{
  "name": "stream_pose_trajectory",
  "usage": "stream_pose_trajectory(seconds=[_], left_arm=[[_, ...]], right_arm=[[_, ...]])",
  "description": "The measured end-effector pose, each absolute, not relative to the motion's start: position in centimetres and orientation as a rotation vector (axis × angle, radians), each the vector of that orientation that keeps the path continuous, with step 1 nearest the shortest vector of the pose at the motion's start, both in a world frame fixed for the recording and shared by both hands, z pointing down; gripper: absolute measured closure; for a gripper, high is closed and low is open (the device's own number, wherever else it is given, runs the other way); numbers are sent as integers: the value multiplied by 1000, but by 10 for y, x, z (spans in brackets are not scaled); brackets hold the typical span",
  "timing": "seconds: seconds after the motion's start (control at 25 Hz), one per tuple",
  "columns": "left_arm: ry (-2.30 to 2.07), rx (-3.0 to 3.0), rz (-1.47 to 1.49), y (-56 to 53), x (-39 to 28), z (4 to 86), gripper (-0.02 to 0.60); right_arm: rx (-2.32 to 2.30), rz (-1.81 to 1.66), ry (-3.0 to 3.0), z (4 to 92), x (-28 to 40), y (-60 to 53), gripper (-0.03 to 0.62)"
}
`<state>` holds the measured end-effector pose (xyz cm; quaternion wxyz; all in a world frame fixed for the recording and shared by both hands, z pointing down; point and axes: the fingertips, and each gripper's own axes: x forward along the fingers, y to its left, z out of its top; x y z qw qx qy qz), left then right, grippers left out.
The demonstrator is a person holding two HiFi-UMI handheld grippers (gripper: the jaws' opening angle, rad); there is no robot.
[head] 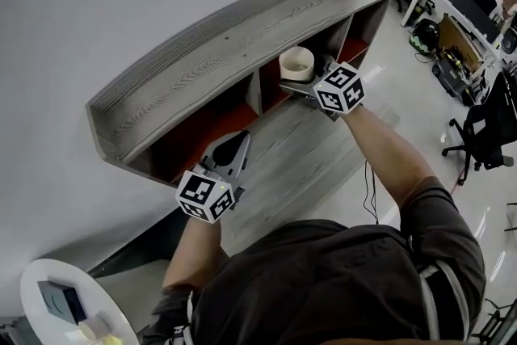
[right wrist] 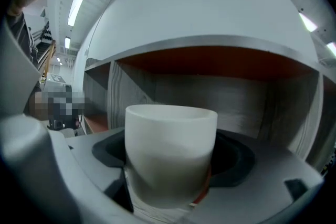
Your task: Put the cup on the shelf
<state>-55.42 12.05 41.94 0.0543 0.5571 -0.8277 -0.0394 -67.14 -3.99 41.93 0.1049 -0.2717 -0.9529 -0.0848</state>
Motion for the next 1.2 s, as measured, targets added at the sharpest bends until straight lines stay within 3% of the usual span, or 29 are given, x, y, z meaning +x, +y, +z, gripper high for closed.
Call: stream_pose_trajectory(seconds=[0.52, 1.04, 1.2], left_arm=[[-2489, 1658, -141, 132, -569, 434, 582], [-2447, 1710, -174, 128, -567, 437, 582], [-2435, 1744, -177, 125, -566, 435, 583]], right_arm=[[-768, -270, -2757, 471, -722, -31, 160], [-739, -199, -2759, 475, -726, -32, 155], [-689, -142, -2802, 466, -727, -38, 102]])
